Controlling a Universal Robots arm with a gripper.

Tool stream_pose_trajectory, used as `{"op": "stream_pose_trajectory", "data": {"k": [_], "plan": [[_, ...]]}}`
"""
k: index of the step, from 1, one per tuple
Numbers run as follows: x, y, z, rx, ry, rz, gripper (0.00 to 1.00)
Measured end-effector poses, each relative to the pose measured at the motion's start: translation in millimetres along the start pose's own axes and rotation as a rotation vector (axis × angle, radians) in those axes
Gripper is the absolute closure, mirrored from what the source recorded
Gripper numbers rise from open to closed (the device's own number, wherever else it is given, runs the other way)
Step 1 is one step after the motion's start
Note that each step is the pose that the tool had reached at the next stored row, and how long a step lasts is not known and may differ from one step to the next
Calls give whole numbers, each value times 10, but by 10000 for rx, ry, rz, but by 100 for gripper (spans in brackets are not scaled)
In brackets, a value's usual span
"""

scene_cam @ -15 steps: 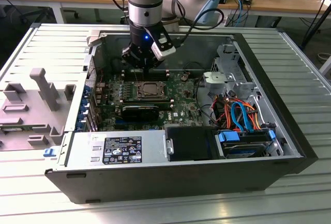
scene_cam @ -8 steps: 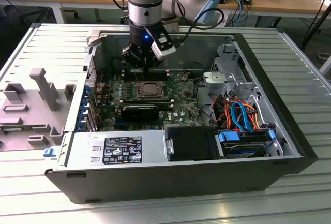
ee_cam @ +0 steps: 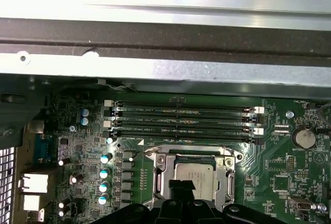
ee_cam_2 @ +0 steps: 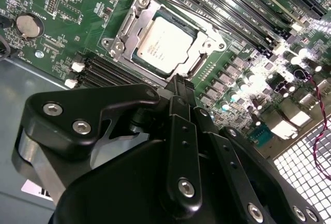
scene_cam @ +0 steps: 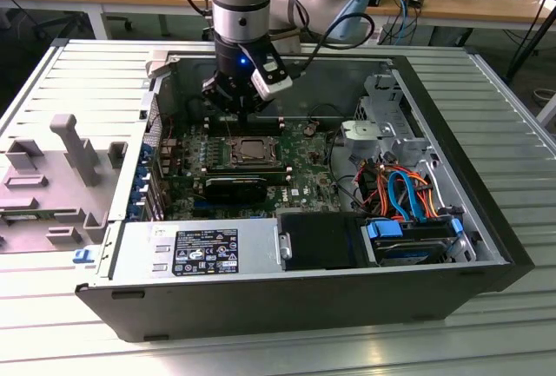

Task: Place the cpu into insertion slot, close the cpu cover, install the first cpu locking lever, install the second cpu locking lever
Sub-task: 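Install the first cpu locking lever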

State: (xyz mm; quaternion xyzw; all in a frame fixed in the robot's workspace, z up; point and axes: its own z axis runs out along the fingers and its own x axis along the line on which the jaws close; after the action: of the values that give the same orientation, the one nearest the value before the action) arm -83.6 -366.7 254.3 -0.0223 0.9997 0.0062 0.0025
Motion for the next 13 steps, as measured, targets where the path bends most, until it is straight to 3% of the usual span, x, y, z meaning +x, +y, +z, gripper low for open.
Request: {"op": "stream_pose_trajectory", "data": {"k": [13], "plan": [[152,7,-1,-25,-24,-1,89]]}}
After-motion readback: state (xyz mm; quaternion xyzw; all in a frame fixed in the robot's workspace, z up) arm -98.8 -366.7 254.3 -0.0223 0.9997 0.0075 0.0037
